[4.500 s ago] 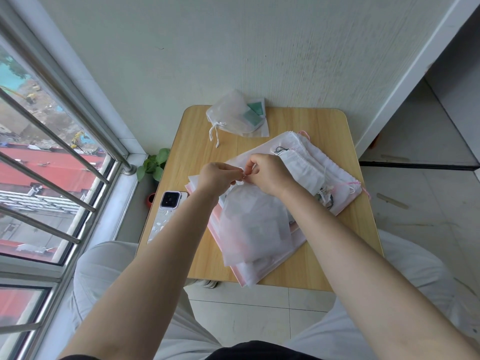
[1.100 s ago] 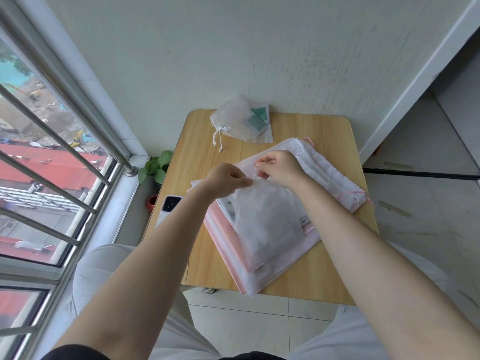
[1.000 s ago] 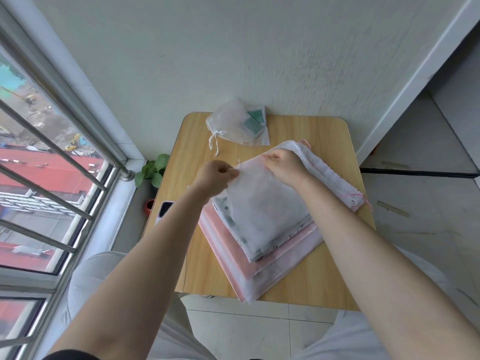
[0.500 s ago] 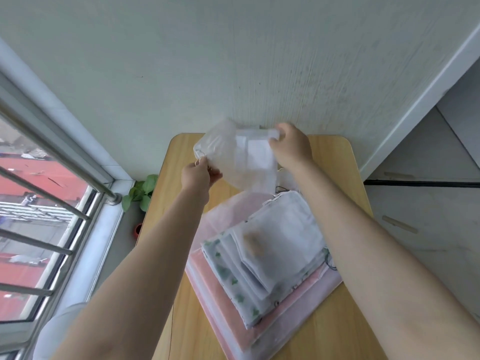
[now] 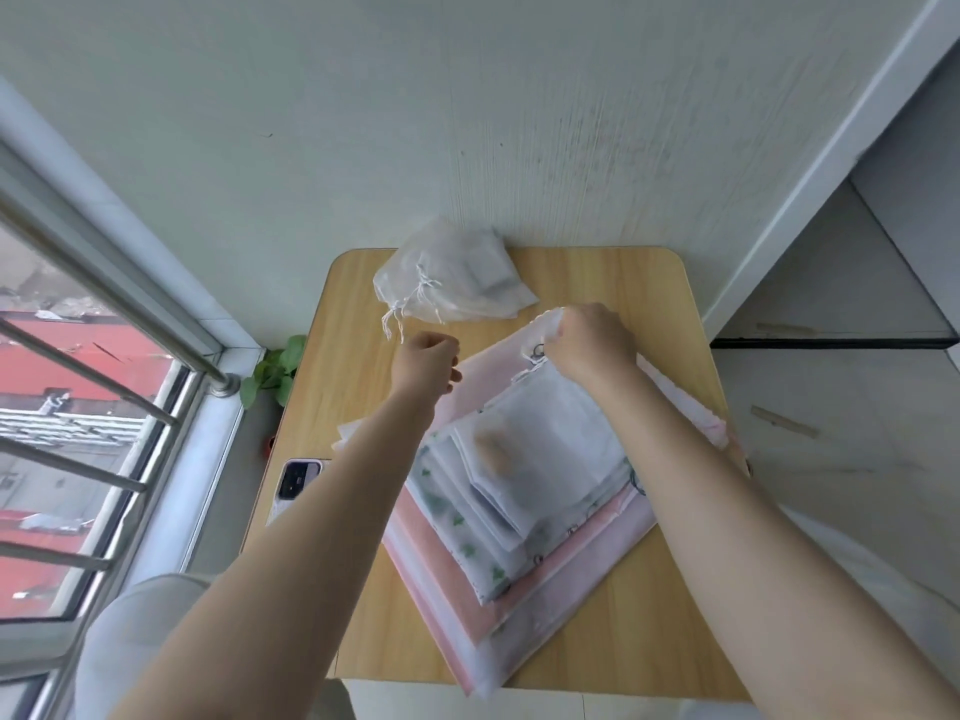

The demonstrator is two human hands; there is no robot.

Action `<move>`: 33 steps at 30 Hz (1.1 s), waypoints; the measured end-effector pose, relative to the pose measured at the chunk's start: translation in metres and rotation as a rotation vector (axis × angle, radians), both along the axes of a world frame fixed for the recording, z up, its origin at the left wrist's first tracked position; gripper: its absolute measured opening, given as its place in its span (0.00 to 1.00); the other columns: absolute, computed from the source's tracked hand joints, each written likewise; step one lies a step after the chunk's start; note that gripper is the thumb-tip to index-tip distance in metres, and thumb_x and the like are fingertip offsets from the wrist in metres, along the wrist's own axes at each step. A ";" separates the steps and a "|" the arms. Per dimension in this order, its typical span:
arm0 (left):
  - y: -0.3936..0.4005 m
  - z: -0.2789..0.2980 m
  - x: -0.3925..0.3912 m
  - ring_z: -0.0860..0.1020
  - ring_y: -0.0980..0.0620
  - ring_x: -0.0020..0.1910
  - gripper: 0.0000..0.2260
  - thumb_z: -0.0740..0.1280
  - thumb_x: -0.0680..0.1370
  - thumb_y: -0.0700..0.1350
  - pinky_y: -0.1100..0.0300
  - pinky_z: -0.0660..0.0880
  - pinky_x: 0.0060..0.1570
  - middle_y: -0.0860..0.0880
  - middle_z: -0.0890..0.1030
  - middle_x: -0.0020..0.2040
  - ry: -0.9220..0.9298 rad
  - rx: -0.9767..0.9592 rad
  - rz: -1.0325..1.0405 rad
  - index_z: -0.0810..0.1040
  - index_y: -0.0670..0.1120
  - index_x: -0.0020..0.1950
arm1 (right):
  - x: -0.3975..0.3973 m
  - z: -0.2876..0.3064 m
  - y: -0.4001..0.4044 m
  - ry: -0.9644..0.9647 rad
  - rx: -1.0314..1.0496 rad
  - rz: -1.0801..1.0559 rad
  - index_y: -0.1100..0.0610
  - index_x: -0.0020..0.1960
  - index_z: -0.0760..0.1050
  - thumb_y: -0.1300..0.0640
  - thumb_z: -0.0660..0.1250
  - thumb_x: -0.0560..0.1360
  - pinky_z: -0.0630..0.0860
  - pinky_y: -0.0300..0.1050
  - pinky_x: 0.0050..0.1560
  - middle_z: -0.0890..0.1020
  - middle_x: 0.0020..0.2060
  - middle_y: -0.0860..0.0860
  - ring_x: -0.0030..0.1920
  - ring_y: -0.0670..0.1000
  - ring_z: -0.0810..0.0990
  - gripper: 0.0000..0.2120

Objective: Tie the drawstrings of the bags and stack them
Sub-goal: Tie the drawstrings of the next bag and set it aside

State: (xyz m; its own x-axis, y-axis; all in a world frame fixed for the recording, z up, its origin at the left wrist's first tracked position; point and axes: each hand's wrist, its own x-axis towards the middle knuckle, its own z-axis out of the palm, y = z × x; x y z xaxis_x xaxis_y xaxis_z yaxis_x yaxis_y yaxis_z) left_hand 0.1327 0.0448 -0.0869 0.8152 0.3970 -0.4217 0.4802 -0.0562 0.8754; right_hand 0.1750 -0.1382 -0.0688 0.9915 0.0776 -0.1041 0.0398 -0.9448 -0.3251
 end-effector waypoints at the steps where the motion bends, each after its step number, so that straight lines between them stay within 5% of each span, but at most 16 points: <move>1: -0.006 0.003 -0.006 0.76 0.51 0.31 0.06 0.62 0.77 0.38 0.60 0.72 0.32 0.47 0.77 0.38 -0.002 0.024 -0.048 0.78 0.42 0.49 | -0.007 -0.002 -0.005 0.038 -0.055 -0.008 0.59 0.61 0.75 0.56 0.65 0.75 0.72 0.48 0.55 0.76 0.61 0.53 0.64 0.57 0.73 0.15; 3: -0.015 0.009 -0.014 0.76 0.51 0.31 0.07 0.61 0.76 0.37 0.60 0.72 0.32 0.48 0.77 0.37 -0.017 0.061 -0.102 0.78 0.42 0.48 | -0.020 -0.006 -0.013 0.095 -0.140 -0.015 0.58 0.66 0.70 0.58 0.65 0.75 0.69 0.51 0.62 0.72 0.67 0.52 0.67 0.57 0.71 0.20; 7: -0.022 0.017 -0.028 0.77 0.51 0.31 0.10 0.58 0.76 0.34 0.61 0.73 0.32 0.47 0.78 0.37 -0.035 0.100 -0.172 0.78 0.42 0.46 | -0.039 -0.001 -0.017 0.090 -0.164 0.003 0.59 0.60 0.71 0.64 0.60 0.75 0.69 0.49 0.57 0.79 0.56 0.55 0.60 0.58 0.76 0.14; 9: -0.024 0.019 -0.035 0.78 0.51 0.34 0.10 0.59 0.76 0.34 0.61 0.75 0.34 0.47 0.79 0.40 -0.044 0.135 -0.201 0.79 0.43 0.48 | -0.043 0.005 -0.016 0.073 -0.123 0.033 0.57 0.50 0.72 0.66 0.60 0.76 0.69 0.44 0.49 0.78 0.45 0.54 0.52 0.57 0.78 0.06; 12: -0.021 0.024 -0.044 0.78 0.52 0.48 0.14 0.64 0.74 0.38 0.62 0.76 0.44 0.51 0.80 0.51 -0.095 0.270 -0.341 0.80 0.50 0.57 | -0.046 0.020 -0.011 0.108 0.078 0.183 0.52 0.32 0.58 0.67 0.62 0.75 0.70 0.44 0.40 0.61 0.29 0.47 0.32 0.53 0.64 0.20; 15: -0.013 0.034 -0.048 0.77 0.53 0.55 0.19 0.71 0.70 0.42 0.62 0.74 0.54 0.52 0.80 0.57 -0.188 0.275 -0.506 0.80 0.53 0.60 | -0.056 0.047 -0.002 0.140 0.235 0.334 0.47 0.37 0.72 0.54 0.68 0.77 0.65 0.40 0.39 0.69 0.31 0.43 0.33 0.45 0.69 0.11; 16: -0.010 0.041 -0.050 0.78 0.55 0.54 0.18 0.72 0.70 0.42 0.64 0.74 0.54 0.53 0.81 0.55 -0.203 0.256 -0.539 0.81 0.53 0.59 | -0.060 0.056 0.000 0.140 0.245 0.374 0.47 0.43 0.76 0.49 0.68 0.77 0.64 0.34 0.41 0.73 0.33 0.43 0.36 0.43 0.71 0.05; 19: -0.001 0.058 -0.057 0.82 0.54 0.44 0.07 0.72 0.74 0.48 0.64 0.78 0.47 0.52 0.85 0.44 -0.187 0.179 -0.569 0.84 0.49 0.51 | -0.063 0.067 0.010 0.116 0.279 0.390 0.52 0.48 0.80 0.47 0.67 0.77 0.61 0.25 0.35 0.78 0.37 0.46 0.37 0.46 0.74 0.09; 22: 0.014 0.057 -0.065 0.80 0.49 0.32 0.07 0.70 0.77 0.45 0.58 0.76 0.36 0.46 0.83 0.37 -0.153 0.054 -0.390 0.80 0.42 0.43 | -0.067 0.065 0.021 0.085 0.332 0.280 0.59 0.45 0.77 0.41 0.70 0.74 0.66 0.42 0.37 0.78 0.35 0.51 0.36 0.51 0.77 0.19; 27: 0.033 0.034 -0.080 0.78 0.45 0.37 0.06 0.70 0.77 0.38 0.50 0.76 0.49 0.40 0.78 0.42 0.039 -0.360 -0.099 0.77 0.37 0.51 | -0.067 0.047 0.022 0.282 0.549 0.104 0.57 0.37 0.69 0.45 0.64 0.79 0.69 0.41 0.30 0.73 0.26 0.52 0.26 0.50 0.72 0.18; 30: 0.035 0.022 -0.090 0.76 0.46 0.36 0.05 0.72 0.75 0.40 0.50 0.73 0.48 0.42 0.77 0.39 0.078 -0.258 -0.090 0.77 0.40 0.44 | -0.073 0.037 0.021 0.341 0.420 0.105 0.56 0.36 0.70 0.44 0.63 0.79 0.63 0.40 0.30 0.68 0.27 0.48 0.26 0.47 0.66 0.19; 33: 0.040 0.018 -0.095 0.71 0.50 0.31 0.10 0.71 0.75 0.43 0.58 0.70 0.36 0.47 0.75 0.33 0.032 -0.048 -0.120 0.74 0.44 0.36 | -0.077 0.029 0.020 0.348 0.370 0.088 0.54 0.33 0.65 0.41 0.63 0.78 0.62 0.41 0.33 0.67 0.28 0.46 0.28 0.46 0.65 0.22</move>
